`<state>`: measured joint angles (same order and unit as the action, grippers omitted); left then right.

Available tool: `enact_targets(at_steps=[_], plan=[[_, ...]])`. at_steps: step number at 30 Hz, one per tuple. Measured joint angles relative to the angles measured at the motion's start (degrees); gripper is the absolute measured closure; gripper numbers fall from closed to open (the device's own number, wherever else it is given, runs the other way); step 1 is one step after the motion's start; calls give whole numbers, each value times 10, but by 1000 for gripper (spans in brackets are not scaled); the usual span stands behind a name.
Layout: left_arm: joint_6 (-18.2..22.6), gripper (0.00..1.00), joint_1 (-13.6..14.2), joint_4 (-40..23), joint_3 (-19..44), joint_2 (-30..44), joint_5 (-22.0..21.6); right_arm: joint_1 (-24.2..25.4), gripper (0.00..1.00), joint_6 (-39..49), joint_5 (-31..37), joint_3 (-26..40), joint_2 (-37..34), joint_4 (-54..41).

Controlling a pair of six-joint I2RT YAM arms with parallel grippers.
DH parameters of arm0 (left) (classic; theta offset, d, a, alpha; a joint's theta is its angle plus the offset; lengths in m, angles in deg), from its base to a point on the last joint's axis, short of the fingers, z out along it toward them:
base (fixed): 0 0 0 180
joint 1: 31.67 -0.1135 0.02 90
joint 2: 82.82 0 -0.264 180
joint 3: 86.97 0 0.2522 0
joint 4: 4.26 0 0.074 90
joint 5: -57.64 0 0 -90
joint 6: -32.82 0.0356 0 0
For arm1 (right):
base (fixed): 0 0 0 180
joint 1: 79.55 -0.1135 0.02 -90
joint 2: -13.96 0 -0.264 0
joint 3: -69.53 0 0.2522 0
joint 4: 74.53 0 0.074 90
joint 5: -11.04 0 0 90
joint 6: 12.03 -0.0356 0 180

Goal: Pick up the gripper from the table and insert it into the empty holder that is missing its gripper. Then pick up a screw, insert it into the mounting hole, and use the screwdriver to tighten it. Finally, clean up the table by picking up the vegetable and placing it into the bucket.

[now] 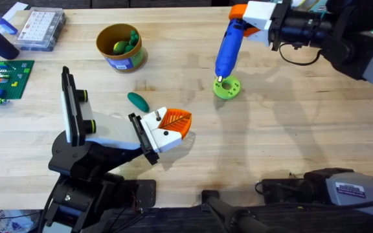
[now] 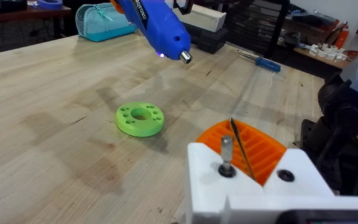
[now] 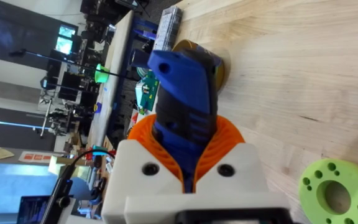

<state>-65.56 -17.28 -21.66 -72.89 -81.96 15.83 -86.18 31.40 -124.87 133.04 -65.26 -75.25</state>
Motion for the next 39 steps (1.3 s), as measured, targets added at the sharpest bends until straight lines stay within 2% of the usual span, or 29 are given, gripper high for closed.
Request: enact_targets(at_steps=[13,18,22,28,35,39], plan=[[-1,982,0,-2,0,0,0,0,956,7,5,-1,-7,-20],[-1,982,0,-2,0,0,0,0,954,106,12,-2,-7,-20],[-1,982,0,-2,0,0,0,3,956,229,41,-2,-7,-20],[-1,982,0,-2,0,0,0,31,954,391,134,-2,-7,-39],[-1,982,0,-2,0,0,0,49,954,605,322,0,-7,-195],[-1,982,0,-2,0,0,0,48,955,725,435,0,-7,-231]])
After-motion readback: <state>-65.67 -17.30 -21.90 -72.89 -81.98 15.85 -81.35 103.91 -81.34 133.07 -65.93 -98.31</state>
